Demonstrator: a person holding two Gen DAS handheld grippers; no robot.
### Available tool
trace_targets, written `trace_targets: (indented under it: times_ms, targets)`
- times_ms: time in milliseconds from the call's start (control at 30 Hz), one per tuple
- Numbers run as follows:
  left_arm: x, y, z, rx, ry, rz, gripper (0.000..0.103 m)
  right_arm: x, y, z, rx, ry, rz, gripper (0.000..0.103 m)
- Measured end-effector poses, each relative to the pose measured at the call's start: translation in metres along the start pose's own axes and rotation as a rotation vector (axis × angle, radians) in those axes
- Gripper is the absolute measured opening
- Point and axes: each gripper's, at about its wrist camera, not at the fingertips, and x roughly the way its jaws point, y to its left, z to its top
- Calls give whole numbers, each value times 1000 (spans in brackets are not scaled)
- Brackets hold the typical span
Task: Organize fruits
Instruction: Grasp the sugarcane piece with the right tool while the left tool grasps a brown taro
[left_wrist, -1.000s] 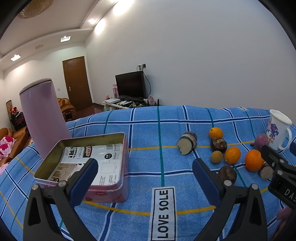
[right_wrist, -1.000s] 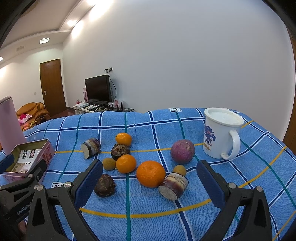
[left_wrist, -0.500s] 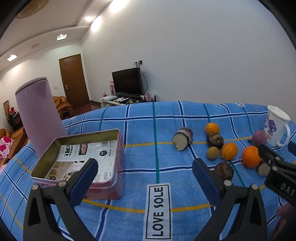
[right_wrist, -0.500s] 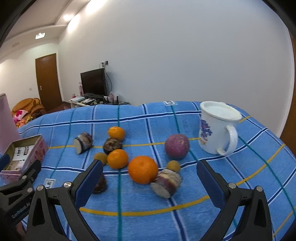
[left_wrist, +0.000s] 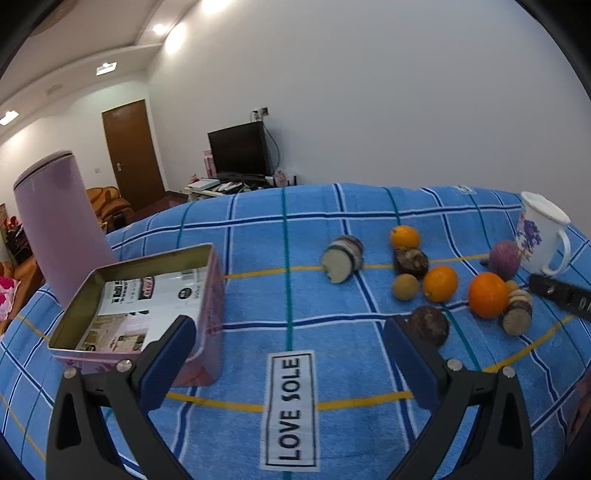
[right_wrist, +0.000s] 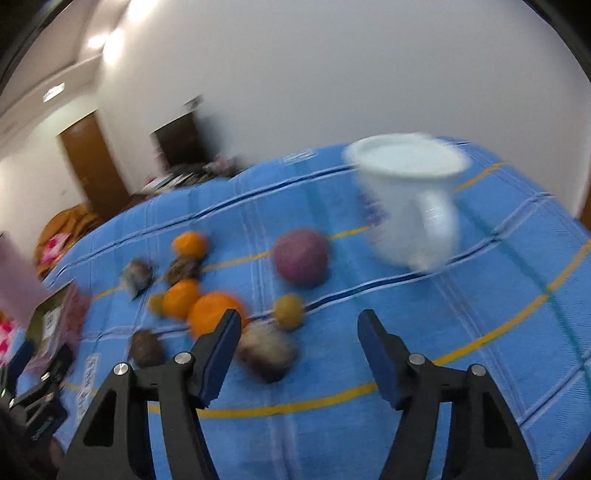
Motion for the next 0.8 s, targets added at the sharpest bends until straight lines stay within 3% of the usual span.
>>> trace_targets:
  times_ms: [167,367,433,500,633,800]
  targets:
    - [-2,-10,0,37,-1,15,103,13,32,-12,-161,54,-39,67]
    - [-3,-15,0,56,0,26,103,34,29,-15,-138,147,-15,67]
    - [-3,-16,1,57,0,29,103,36,27,-15,-139,148,-21,63]
    - [-3,-18,1,58,6,31,103,34,31,-15,-152,148,-27,52]
    - [-2,-21,1,68,10,30,103,32,36,-18,-170,147,-15,52]
    - [1,-13,4,15,38,-31,103,13,21,-11,-63,69,48,52]
